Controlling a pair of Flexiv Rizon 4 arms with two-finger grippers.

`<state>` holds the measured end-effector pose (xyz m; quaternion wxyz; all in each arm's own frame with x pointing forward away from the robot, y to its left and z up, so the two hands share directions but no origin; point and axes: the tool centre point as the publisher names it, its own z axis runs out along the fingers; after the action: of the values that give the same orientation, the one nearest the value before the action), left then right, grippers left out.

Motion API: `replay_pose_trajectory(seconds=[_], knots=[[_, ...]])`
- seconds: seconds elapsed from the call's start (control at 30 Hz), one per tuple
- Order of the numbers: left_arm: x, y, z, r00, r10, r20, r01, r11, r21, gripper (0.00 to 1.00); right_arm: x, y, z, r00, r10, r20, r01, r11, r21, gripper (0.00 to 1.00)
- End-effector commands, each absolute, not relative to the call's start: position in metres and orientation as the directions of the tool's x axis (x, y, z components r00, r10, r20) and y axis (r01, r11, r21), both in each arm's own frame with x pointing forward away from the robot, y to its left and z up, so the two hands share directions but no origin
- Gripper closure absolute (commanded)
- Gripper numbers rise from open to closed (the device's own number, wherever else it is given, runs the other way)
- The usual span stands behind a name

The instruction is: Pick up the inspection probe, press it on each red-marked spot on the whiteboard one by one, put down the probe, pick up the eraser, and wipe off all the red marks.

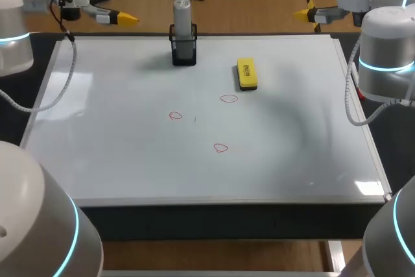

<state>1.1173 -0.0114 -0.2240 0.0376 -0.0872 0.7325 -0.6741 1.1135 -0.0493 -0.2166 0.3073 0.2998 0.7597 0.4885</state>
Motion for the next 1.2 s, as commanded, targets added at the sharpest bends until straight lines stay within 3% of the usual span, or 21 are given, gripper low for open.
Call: replay_pose_trajectory(seconds=[0.03, 1.2], knots=[[1.129, -0.022, -0.232, -0.997, -0.009, 0.075, -0.075, 0.064, -0.995, 0.0, 1.114, -0.049, -0.217, -0.632, 0.755, -0.174, 0.156, 0.344, 0.926, 0.0], [1.134, -0.098, -0.257, -0.991, -0.115, 0.062, -0.066, 0.031, -0.997, 0.0, 1.114, -0.049, -0.217, -0.632, 0.755, -0.174, 0.156, 0.344, 0.926, 0.0]])
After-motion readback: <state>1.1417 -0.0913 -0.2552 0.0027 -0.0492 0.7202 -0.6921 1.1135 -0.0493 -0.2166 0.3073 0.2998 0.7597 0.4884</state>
